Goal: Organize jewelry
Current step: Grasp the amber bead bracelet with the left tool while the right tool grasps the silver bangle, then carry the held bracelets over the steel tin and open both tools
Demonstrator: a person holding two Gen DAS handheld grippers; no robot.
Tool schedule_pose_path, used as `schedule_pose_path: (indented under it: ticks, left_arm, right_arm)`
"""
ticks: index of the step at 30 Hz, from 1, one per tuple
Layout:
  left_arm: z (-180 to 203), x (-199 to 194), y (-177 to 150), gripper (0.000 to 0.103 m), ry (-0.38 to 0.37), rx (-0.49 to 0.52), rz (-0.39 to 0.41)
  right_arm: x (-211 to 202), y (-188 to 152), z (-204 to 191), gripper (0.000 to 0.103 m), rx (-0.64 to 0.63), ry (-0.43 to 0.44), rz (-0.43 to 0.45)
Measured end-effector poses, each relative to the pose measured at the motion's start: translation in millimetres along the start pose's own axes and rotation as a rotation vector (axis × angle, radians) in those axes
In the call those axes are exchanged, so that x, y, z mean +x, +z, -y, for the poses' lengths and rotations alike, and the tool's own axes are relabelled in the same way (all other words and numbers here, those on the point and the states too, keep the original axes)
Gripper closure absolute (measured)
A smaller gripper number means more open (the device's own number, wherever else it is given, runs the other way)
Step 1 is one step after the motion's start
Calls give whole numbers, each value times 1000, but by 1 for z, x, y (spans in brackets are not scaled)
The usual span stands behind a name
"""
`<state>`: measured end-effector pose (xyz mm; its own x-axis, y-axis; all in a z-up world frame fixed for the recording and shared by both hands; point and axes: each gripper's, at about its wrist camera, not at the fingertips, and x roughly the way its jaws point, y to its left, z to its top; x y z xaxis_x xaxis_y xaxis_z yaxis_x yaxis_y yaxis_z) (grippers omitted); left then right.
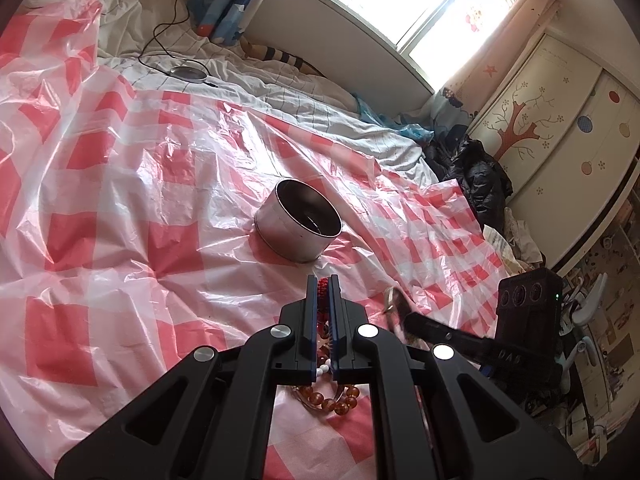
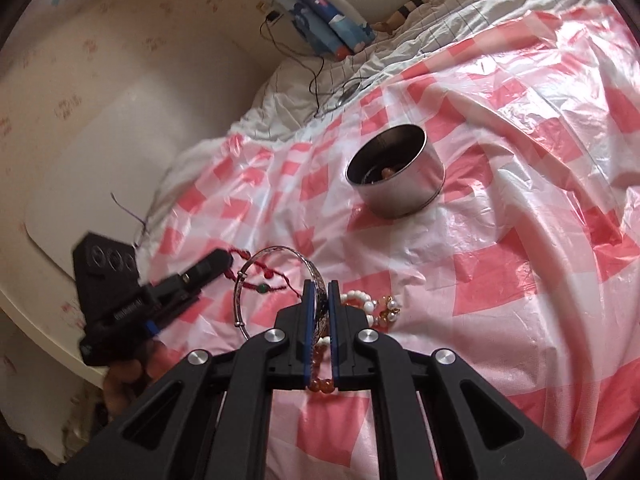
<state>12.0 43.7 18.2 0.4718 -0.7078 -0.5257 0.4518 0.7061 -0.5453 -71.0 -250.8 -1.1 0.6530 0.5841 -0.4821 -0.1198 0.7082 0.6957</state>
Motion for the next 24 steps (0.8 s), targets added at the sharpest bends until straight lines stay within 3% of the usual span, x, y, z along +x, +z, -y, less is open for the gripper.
schedule_pose_path:
  ticks: [7, 24]
  left_arm:
    - [3, 3, -2, 99, 2, 5, -5]
    - [9, 5, -1, 99, -13, 0, -1]
  right_arm:
    - [-10, 7, 15, 96, 94, 89, 45]
    - [-11, 6, 17, 96, 94, 95, 47]
